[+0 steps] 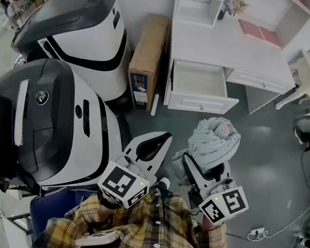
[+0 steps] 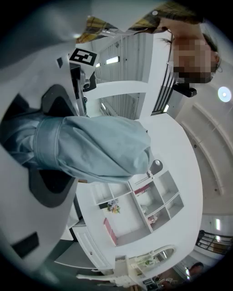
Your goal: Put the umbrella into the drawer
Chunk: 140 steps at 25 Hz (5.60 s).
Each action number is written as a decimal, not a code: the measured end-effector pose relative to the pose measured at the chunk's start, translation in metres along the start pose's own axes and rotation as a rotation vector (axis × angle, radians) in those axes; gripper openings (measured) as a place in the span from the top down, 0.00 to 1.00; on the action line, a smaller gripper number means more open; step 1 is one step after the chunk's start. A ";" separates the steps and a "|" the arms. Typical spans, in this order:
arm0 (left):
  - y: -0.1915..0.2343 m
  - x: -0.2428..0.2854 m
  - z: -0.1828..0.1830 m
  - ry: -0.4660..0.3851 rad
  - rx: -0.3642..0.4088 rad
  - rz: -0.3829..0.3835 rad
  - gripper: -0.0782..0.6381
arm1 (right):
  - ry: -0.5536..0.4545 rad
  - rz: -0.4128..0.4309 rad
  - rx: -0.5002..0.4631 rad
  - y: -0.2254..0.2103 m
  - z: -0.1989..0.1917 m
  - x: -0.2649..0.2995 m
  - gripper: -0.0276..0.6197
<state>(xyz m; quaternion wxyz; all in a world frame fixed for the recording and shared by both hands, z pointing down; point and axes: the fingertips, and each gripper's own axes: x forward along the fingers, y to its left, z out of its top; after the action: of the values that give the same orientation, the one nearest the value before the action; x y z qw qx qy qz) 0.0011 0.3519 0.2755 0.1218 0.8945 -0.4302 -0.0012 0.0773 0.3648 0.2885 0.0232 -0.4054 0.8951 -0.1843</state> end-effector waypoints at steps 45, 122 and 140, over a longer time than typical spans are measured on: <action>0.066 0.113 0.010 -0.013 0.064 0.085 0.85 | 0.007 0.061 0.159 -0.108 0.015 0.073 0.48; 0.265 0.301 0.015 0.091 -0.059 0.069 0.85 | 0.228 0.023 0.039 -0.288 0.058 0.321 0.48; 0.271 0.301 -0.027 0.176 -0.097 0.069 0.86 | 0.437 0.081 -0.157 -0.317 -0.020 0.346 0.48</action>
<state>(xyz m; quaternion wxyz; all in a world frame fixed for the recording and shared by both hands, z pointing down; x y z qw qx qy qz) -0.0145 -0.0366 0.3914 0.2022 0.8689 -0.4476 0.0608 0.0687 -0.0741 0.4546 -0.1956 -0.3204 0.9059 -0.1963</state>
